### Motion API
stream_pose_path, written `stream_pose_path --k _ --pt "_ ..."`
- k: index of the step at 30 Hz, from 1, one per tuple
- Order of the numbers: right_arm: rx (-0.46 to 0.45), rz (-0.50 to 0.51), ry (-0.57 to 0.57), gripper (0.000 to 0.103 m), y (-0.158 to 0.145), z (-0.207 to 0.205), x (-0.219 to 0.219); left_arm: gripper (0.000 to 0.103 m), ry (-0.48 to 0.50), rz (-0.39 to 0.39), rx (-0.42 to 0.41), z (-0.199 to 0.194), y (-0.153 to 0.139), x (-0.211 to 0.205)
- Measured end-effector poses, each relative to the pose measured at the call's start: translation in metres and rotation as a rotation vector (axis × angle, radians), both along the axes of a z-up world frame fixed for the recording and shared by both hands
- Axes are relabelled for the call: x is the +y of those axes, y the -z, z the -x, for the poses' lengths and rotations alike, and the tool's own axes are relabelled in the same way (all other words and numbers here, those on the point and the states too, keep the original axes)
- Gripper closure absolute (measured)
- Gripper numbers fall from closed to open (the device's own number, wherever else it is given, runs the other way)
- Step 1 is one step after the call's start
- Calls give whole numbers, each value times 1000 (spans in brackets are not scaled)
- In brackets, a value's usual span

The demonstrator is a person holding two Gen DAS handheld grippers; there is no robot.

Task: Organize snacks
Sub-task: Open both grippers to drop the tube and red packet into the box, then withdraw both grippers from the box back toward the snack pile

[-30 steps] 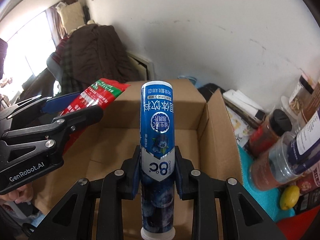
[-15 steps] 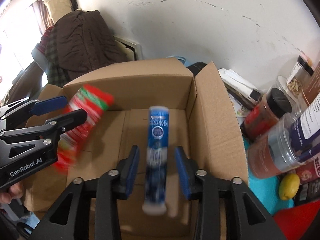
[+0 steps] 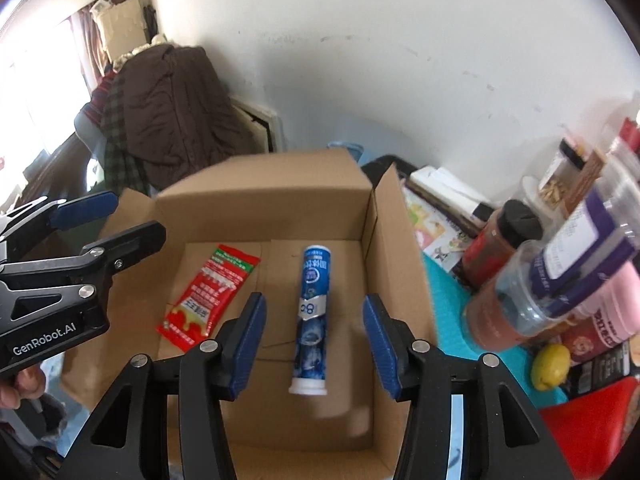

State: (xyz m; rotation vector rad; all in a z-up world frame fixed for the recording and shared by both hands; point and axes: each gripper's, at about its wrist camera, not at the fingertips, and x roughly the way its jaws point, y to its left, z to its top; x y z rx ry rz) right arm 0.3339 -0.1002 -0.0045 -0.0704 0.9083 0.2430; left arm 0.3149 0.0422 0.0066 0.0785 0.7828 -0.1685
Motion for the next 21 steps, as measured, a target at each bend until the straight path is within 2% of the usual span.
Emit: stream_pose_path --k 12,18,21 --pt "-174 -17 2 53 -74 66 -5 38 32 30 -128 68 -68 -6" --pt "-255 -20 6 53 -101 104 -9 38 59 45 -179 103 -91 -10" --pt "-299 -21 8 47 -113 128 -10 38 76 49 -203 123 -102 -12"
